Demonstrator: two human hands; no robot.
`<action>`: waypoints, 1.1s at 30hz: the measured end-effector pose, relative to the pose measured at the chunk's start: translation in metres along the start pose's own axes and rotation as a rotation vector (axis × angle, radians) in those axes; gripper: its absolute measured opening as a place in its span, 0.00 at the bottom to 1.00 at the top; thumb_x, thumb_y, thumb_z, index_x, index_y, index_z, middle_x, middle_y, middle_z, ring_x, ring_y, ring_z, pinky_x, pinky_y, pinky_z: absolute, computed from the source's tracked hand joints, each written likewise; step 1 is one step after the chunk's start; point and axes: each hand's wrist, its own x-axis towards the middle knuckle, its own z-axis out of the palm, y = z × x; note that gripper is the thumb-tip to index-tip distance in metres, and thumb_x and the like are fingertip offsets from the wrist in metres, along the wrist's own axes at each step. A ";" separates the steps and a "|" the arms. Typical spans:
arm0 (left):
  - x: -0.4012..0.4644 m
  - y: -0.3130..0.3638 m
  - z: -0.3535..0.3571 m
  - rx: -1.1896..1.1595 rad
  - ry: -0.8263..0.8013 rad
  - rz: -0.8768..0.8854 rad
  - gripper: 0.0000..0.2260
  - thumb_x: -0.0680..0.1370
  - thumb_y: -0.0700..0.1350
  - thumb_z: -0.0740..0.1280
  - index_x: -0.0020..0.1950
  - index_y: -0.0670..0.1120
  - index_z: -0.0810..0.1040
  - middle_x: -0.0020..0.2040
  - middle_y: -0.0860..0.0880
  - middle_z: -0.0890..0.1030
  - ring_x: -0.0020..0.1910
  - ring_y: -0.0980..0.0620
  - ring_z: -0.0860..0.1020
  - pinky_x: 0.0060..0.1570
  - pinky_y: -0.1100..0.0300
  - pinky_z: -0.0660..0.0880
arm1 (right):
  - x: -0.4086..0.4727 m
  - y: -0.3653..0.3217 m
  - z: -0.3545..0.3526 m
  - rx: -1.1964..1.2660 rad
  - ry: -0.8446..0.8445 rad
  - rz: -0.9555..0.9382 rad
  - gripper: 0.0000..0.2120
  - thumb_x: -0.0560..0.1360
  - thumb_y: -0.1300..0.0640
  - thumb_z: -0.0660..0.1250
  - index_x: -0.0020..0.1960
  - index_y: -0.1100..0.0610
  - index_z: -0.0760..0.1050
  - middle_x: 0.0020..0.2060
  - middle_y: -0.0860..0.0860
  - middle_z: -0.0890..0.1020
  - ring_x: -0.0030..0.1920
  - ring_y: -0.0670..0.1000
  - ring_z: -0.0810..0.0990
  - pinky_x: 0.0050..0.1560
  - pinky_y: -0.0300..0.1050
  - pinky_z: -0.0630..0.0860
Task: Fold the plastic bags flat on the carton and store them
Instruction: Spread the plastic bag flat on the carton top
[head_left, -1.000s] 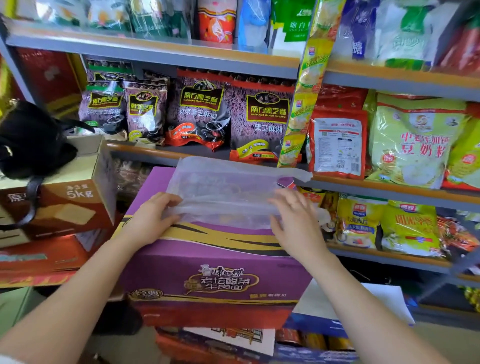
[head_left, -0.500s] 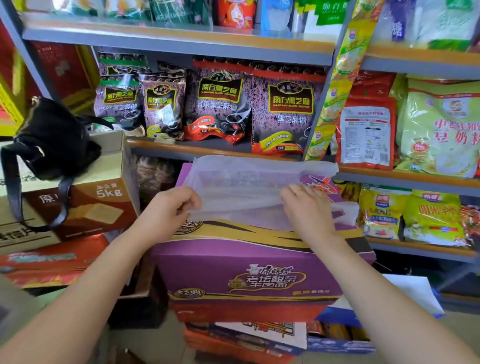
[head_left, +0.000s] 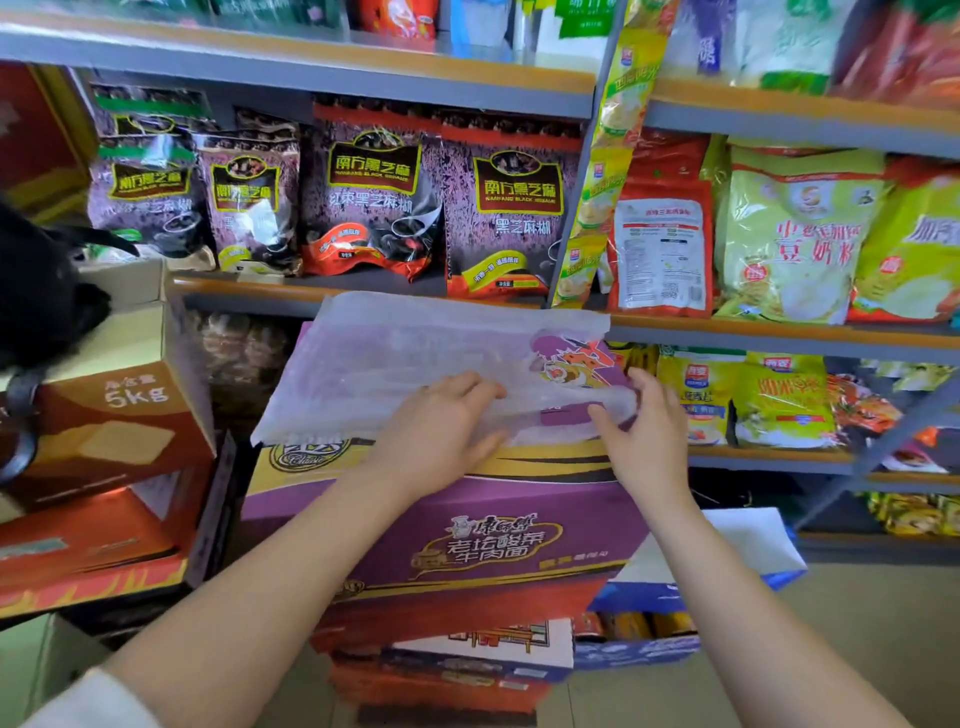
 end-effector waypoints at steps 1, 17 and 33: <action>0.009 0.005 0.009 -0.003 0.004 -0.014 0.18 0.74 0.51 0.64 0.60 0.44 0.74 0.56 0.44 0.77 0.55 0.41 0.76 0.53 0.50 0.74 | 0.004 0.004 -0.003 0.068 -0.044 0.037 0.15 0.74 0.55 0.68 0.58 0.61 0.74 0.50 0.53 0.75 0.52 0.52 0.72 0.47 0.39 0.69; 0.026 0.005 0.029 -0.138 0.275 -0.156 0.13 0.75 0.47 0.54 0.46 0.40 0.74 0.44 0.41 0.79 0.46 0.40 0.77 0.44 0.50 0.74 | 0.025 0.016 -0.046 1.211 -0.686 0.501 0.09 0.77 0.60 0.59 0.42 0.57 0.77 0.34 0.50 0.84 0.44 0.49 0.85 0.48 0.44 0.80; 0.005 0.010 0.031 0.019 0.216 0.042 0.14 0.70 0.52 0.59 0.50 0.45 0.73 0.36 0.47 0.78 0.36 0.45 0.79 0.36 0.60 0.74 | 0.000 0.014 -0.045 -0.121 -0.531 -0.477 0.34 0.69 0.49 0.72 0.71 0.50 0.62 0.70 0.44 0.61 0.68 0.45 0.64 0.63 0.40 0.67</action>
